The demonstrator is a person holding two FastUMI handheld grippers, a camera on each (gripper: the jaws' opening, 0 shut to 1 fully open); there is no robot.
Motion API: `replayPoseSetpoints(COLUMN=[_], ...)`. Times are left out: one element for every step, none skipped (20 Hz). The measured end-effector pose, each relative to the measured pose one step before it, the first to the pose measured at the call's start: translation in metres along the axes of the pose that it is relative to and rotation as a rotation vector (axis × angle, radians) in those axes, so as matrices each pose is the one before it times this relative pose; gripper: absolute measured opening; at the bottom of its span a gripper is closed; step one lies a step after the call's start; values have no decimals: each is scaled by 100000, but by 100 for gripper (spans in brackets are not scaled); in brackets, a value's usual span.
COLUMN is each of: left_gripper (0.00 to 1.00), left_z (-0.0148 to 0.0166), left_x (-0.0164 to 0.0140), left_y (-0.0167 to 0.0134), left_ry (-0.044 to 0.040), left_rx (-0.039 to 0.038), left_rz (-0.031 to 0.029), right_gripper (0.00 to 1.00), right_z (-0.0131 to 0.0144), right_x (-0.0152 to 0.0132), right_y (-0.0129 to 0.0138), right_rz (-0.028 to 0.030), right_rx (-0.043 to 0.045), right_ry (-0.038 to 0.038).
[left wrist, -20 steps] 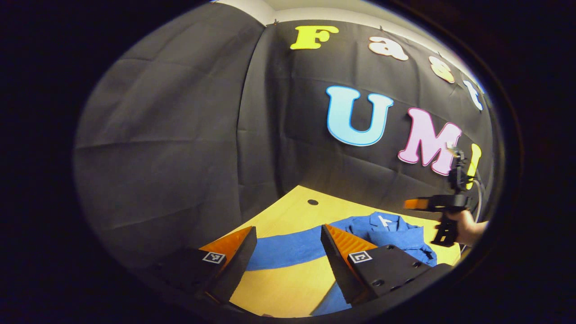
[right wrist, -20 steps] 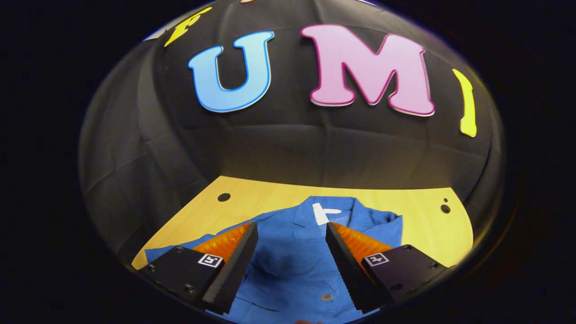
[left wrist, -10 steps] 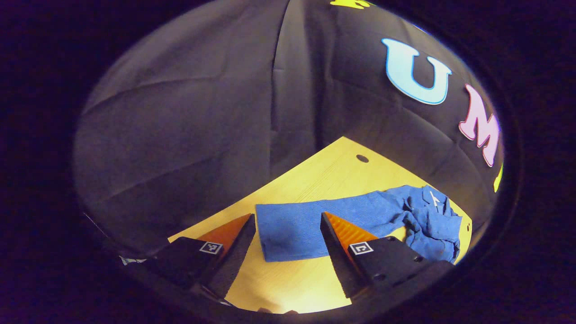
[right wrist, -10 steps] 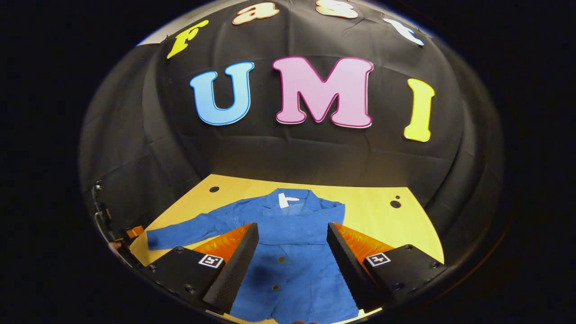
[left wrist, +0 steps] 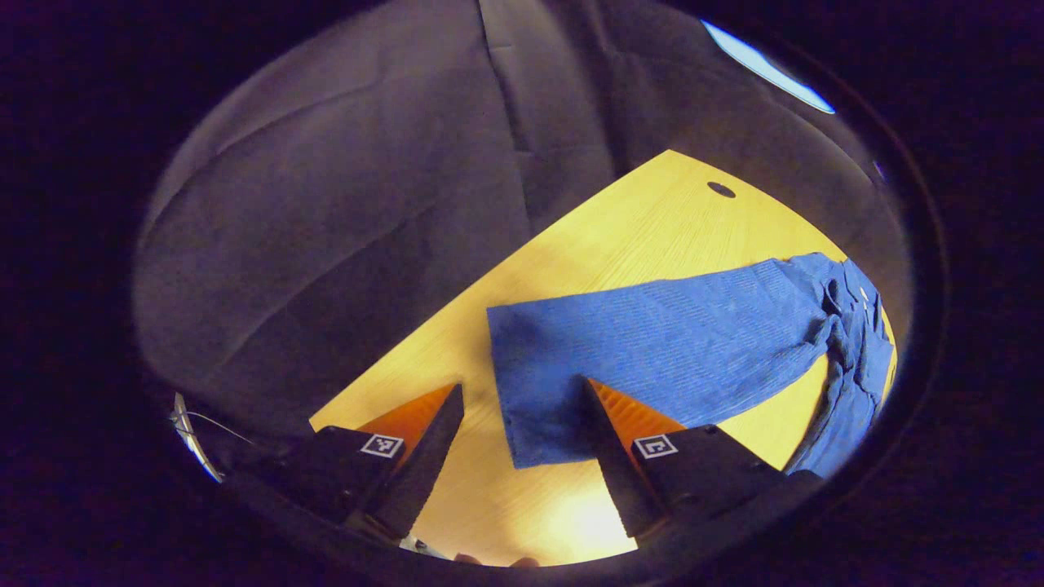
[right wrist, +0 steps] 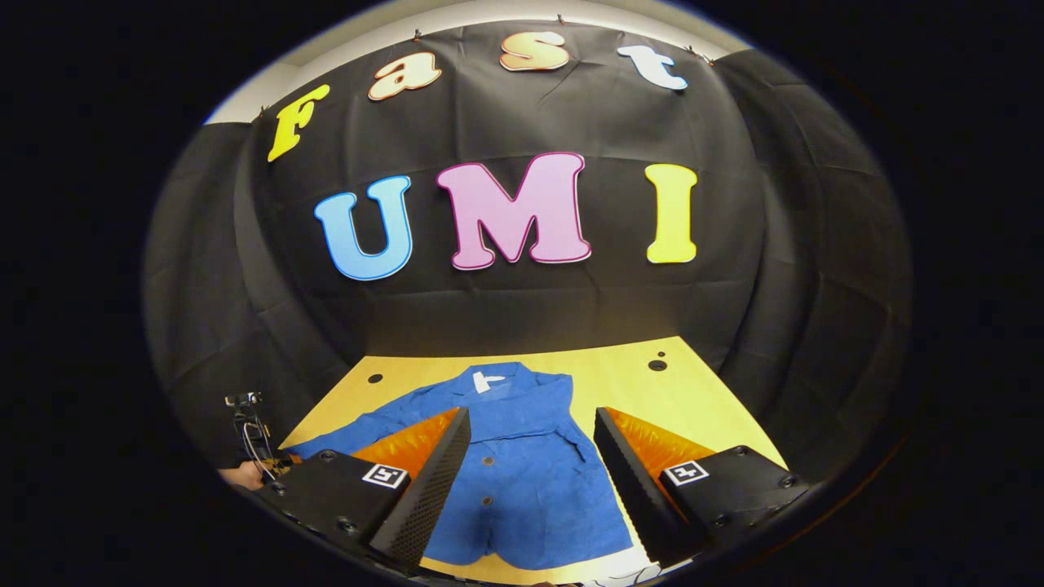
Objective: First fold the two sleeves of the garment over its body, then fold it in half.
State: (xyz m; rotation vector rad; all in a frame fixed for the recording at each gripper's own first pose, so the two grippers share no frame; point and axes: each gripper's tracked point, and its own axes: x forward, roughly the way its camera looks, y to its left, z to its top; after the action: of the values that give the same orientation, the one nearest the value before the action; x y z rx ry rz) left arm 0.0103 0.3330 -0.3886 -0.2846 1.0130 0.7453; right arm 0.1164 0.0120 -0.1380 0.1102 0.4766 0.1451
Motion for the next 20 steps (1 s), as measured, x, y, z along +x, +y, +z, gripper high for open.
replayPoseSetpoints(left_gripper=[85, 86, 84, 72, 63, 63, 45, 28, 11, 5, 0, 0, 0, 0, 0, 0, 0, 0, 0, 0], left_z=[458, -148, -104, 42, -46, 187, -33, 279, 39, 115, 92, 19, 44, -34, 355, 846, 1088, 1121, 1248, 1175], left_x=[-97, 27, 14, 19, 5, 19, 170, 526, -491, 100, 161, -135, -102, -202, -406, -639, -804, -815, -837, -725], left_y=[-185, -398, -748, -500, -26, -99, -378, -375, -231, 21, -47, -119, -246, -399, -627, -751, -1299, -1463, -1872, -2055], left_ry=[-1076, 2432, 1358, 2421, 1671, 658, -377, -1066, -755, -2074, -119, -885, 293, 634, -732, -2380, -3486, -3159, -3011, -3227], left_rx=[696, -339, -2970, -3198, -39, 421, 424, 438, 312, 618, -501, -530, -1203, -2504, -2742, -1878, -584, 589, 1368, 1521], left_rz=[-546, -2119, -4320, 52, -32, -893, -578, -1158, -354, -1115, -583, -1484, -1603, -1900, -1733, -2074, -3265, -3347, -4140, -4791], right_gripper=[97, 97, 97, 97, 97, 97, 97, 97, 97, 97, 97, 97, 97, 97, 97, 97, 97, 97, 97, 97], right_z=[-203, -193, -62, -136, 7, 7, 30, -82, -119, -142, -28, -20, -74, 36, 3, -220, 13, 77, -42, -81], right_x=[-83, -67, -81, 36, -136, 141, -64, -240, -83, 111, 98, 115, 191, 22, 147, 301, -28, 68, 110, 123], right_y=[-305, -102, -122, -87, -246, -219, -411, -327, -298, -376, -507, -505, -540, -423, -381, -358, -509, -632, -446, -466], right_rz=[-912, -421, -76, -103, -272, -322, -437, -516, -571, -619, -702, -789, -636, -489, -489, -308, -569, -356, -202, -301], right_rx=[900, 1181, 619, -281, -788, -899, -219, 265, 707, 672, 173, -253, -243, -222, -230, -397, -457, -7, 220, 104], right_ry=[92, 335, 103, 114, -206, -646, -252, 35, 171, 37, -95, 55, 79, -141, 168, -12, -80, -44, -66, 194])
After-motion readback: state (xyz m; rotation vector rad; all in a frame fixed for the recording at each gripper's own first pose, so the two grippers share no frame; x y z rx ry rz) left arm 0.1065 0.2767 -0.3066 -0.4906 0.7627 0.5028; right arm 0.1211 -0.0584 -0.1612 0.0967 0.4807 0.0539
